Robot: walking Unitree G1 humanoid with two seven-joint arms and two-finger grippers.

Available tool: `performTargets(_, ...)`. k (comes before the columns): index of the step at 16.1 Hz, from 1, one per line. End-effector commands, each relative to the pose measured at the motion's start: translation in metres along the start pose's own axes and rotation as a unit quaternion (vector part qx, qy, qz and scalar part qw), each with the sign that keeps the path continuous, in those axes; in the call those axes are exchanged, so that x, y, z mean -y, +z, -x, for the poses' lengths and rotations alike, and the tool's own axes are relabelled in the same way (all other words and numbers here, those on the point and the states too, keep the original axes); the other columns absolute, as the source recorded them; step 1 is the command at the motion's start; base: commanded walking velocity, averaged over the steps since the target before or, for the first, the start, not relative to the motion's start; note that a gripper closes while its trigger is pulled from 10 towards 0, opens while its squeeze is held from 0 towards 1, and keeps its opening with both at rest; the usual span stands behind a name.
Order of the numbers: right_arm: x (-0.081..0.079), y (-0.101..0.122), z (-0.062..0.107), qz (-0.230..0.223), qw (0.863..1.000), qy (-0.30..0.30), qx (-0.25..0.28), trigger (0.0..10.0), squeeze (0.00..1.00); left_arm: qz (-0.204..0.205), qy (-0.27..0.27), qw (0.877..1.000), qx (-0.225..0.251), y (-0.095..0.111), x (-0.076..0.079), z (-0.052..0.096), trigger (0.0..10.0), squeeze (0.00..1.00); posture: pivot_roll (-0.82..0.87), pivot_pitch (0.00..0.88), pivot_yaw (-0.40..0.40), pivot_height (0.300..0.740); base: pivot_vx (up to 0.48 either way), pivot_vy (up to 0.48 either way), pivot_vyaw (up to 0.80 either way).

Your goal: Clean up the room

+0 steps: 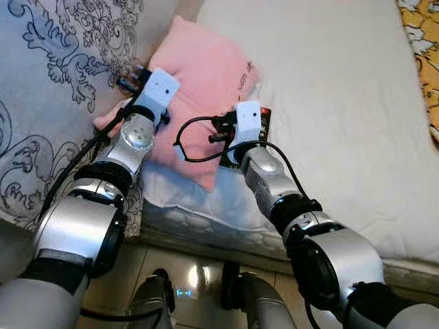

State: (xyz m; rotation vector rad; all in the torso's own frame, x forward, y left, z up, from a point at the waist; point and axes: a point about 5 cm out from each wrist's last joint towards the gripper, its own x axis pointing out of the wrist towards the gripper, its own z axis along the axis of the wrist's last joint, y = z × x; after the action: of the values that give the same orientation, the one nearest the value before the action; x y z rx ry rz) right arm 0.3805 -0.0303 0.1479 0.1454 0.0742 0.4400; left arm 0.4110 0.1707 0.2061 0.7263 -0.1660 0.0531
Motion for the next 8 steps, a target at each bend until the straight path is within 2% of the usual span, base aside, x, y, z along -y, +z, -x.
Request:
performTargets(1, 0.023, -0.029, 0.013, -0.033, 0.996, -0.049, -0.065, 10.0, 0.0, 0.044, 0.065, 0.997, -0.023, -0.001, -0.026, -0.005, 10.0, 0.0, 0.01, 0.317, -0.133, 0.74, 0.0, 0.0, 0.0)
performTargets(2, 0.025, -0.029, 0.013, -0.025, 0.996, -0.052, -0.068, 10.0, 0.0, 0.067, 0.069, 0.995, -0.033, -0.002, -0.025, -0.005, 10.0, 0.0, 0.01, 0.316, -0.135, 0.74, 0.0, 0.0, 0.0)
performTargets(3, 0.03, -0.028, 0.014, -0.008, 0.996, -0.055, -0.073, 10.0, 0.0, 0.116, 0.078, 0.989, -0.052, -0.004, -0.024, -0.005, 10.0, 0.0, 0.02, 0.315, -0.135, 0.74, 0.0, 0.0, 0.0)
performTargets(4, 0.033, -0.025, 0.014, 0.008, 0.996, -0.056, -0.075, 10.0, 0.0, 0.147, 0.083, 0.984, -0.062, -0.004, -0.02, -0.005, 10.0, 0.0, 0.02, 0.312, -0.135, 0.74, 0.0, 0.0, 0.0)
performTargets(5, 0.037, -0.022, 0.014, 0.029, 0.995, -0.057, -0.077, 10.0, 0.0, 0.164, 0.082, 0.981, -0.066, -0.004, -0.015, -0.004, 10.0, 0.0, 0.02, 0.311, -0.136, 0.74, 0.0, 0.0, 0.0)
performTargets(7, 0.044, -0.016, 0.014, 0.048, 0.994, -0.063, -0.073, 10.0, 0.0, 0.186, 0.073, 0.977, -0.07, -0.003, -0.005, -0.003, 10.0, 0.0, 0.02, 0.31, -0.136, 0.74, 0.0, 0.0, 0.0)
performTargets(8, 0.046, -0.013, 0.013, 0.054, 0.994, -0.065, -0.073, 10.0, 0.0, 0.164, 0.068, 0.982, -0.064, -0.001, 0.0, -0.002, 10.0, 0.0, 0.02, 0.302, -0.134, 0.74, 0.0, 0.0, 0.0)
